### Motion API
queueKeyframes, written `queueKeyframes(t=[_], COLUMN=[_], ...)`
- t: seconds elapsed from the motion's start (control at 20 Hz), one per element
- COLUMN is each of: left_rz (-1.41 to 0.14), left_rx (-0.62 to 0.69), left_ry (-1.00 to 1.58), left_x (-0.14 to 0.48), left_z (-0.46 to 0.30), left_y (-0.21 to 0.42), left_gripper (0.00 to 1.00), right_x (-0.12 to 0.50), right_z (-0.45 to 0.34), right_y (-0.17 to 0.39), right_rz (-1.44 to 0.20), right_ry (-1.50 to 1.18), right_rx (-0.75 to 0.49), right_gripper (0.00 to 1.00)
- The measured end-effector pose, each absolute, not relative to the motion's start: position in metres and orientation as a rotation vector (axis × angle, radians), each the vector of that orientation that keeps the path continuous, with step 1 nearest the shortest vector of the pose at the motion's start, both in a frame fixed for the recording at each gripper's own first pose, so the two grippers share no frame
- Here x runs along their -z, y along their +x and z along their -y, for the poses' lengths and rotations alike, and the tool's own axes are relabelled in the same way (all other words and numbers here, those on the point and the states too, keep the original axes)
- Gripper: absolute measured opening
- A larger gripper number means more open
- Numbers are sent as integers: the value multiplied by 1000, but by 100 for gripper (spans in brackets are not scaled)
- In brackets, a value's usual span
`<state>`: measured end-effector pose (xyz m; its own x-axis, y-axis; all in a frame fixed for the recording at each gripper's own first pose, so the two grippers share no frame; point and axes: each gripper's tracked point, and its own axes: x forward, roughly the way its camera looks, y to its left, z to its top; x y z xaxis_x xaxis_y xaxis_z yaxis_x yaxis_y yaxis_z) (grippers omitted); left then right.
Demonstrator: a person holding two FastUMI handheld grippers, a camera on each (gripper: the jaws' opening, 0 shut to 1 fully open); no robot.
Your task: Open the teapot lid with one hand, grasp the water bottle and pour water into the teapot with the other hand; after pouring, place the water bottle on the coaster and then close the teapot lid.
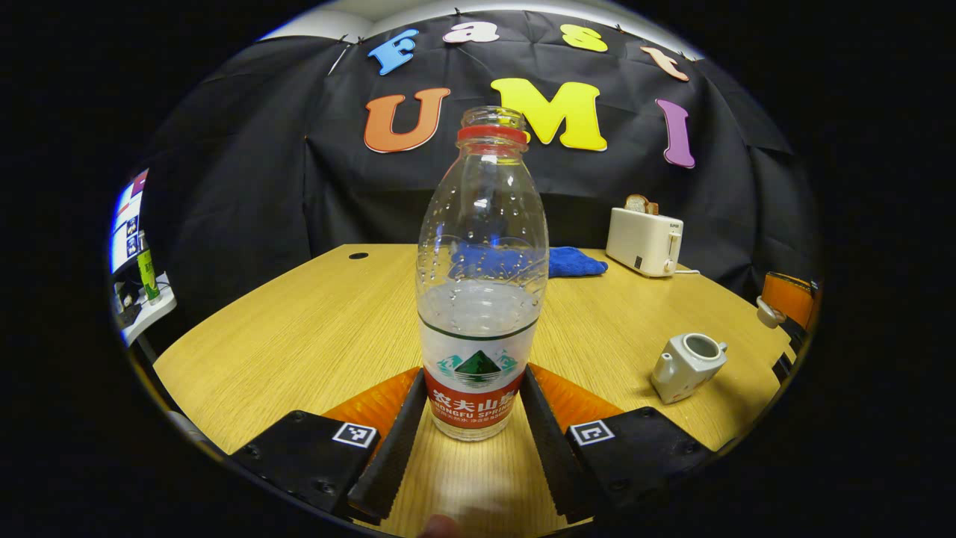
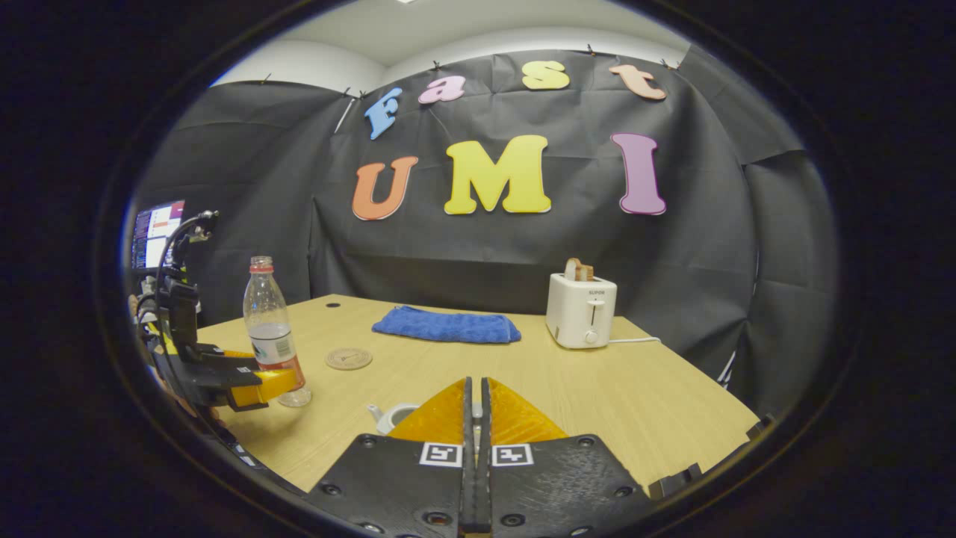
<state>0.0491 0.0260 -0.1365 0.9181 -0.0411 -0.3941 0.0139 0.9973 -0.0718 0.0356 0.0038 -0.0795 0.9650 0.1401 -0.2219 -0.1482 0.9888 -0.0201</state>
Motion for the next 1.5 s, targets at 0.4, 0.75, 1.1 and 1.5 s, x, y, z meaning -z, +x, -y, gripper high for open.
queueKeyframes(t=[0.4, 0.75, 1.1, 1.5], left_rz=[-492, -562, -577, -573], left_rx=[172, 281, 278, 288], left_ry=[394, 782, 1111, 1351], left_x=[121, 112, 103, 104], left_z=[-20, -12, -19, -14], left_y=[42, 31, 43, 40], left_gripper=[76, 76, 75, 75], right_x=[83, 85, 90, 94], right_z=[16, 38, 57, 76], right_y=[34, 35, 34, 28], right_rz=[-224, -224, -228, -230], right_ry=[-26, -16, 4, 20], right_rx=[-157, -153, -142, -124], right_gripper=[0, 0, 0, 0])
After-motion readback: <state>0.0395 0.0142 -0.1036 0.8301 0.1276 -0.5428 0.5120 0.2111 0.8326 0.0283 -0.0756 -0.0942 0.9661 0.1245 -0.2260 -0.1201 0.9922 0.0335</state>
